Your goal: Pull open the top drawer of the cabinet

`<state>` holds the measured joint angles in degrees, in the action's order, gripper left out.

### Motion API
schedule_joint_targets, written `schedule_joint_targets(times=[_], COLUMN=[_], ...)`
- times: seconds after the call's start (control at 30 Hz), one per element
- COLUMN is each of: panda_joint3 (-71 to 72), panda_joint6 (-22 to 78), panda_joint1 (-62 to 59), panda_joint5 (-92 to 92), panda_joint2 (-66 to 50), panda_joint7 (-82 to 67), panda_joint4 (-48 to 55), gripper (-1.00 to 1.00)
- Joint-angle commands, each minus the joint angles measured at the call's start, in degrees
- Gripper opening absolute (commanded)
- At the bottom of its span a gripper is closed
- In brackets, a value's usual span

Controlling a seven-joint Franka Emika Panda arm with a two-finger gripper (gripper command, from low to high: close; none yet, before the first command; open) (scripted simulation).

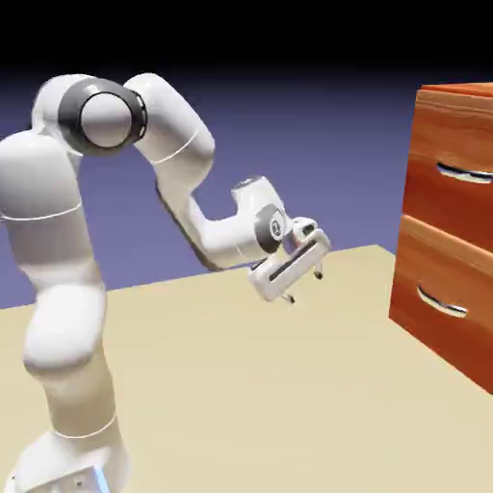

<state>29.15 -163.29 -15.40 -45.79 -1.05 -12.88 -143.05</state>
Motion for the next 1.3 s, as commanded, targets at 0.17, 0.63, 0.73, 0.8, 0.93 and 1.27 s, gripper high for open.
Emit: schedule_joint_targets(times=[0.17, 0.63, 0.73, 0.8, 0.93, 1.27], panda_joint3=[7.88, 26.25, 30.19, 32.82, 38.07, 51.19], panda_joint6=[2.9, 9.65, 11.1, 12.06, 13.99, 18.82], panda_joint1=[-4.43, -14.62, -16.8, -18.26, -21.17, -28.44], panda_joint5=[-12.38, -41.25, -47.43, -51.56, -59.8, -80.43], panda_joint2=[-9.11, -30.36, -34.92, -37.95, -44.03, -59.21], panda_joint7=[-14.95, -49.84, -57.31, -62.3, -72.26, -97.18], panda_joint4=[4.85, 16.17, 18.59, 20.21, 23.44, 31.53], gripper=[0.0, 0.0, 0.0, 0.0, 0.0, 0.0])
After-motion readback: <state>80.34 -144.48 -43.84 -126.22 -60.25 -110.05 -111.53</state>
